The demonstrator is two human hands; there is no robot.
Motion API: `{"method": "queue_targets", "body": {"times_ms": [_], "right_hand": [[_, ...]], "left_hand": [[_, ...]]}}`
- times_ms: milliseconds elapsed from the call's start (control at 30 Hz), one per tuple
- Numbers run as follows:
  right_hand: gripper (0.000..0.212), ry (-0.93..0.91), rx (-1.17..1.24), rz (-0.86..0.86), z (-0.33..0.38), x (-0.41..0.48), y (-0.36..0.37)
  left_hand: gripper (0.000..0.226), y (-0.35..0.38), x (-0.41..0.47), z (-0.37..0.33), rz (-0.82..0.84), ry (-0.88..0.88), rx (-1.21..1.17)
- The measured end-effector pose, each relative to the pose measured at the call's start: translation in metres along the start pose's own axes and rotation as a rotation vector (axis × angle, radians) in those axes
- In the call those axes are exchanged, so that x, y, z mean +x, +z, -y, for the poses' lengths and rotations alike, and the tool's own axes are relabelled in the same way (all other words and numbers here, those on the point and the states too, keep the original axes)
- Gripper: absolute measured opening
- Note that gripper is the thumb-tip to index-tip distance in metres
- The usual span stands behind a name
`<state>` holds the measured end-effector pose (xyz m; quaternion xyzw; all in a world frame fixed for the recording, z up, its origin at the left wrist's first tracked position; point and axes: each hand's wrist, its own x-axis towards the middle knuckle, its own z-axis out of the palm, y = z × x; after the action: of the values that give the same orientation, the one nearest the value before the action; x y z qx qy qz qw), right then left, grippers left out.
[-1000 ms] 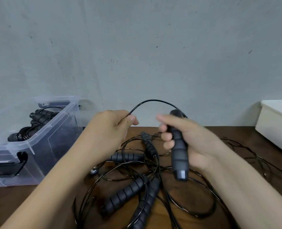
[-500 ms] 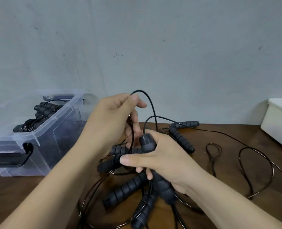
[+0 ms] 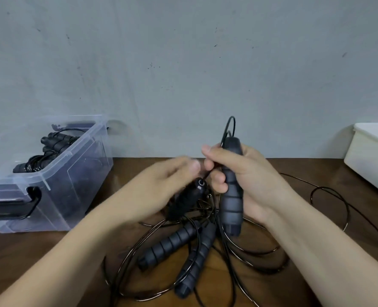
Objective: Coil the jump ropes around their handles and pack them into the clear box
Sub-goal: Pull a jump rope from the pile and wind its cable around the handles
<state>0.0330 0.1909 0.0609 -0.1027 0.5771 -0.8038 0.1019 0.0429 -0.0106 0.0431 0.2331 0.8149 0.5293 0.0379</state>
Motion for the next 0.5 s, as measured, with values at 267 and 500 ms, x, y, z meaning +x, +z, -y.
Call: {"method": "queue_targets", "body": {"times_ms": [267, 500], "right_hand": [[0.047, 0.064, -0.094, -0.030, -0.018, -0.008, -0.003], [0.028, 0.016, -0.090, -0.055, -0.069, -0.040, -0.020]], "left_hand": [[0.018, 0.029, -0.046, 0.042, -0.292, 0.078, 0.209], [0.033, 0.049, -0.059, 0.039, -0.364, -0.056, -0.209]]}}
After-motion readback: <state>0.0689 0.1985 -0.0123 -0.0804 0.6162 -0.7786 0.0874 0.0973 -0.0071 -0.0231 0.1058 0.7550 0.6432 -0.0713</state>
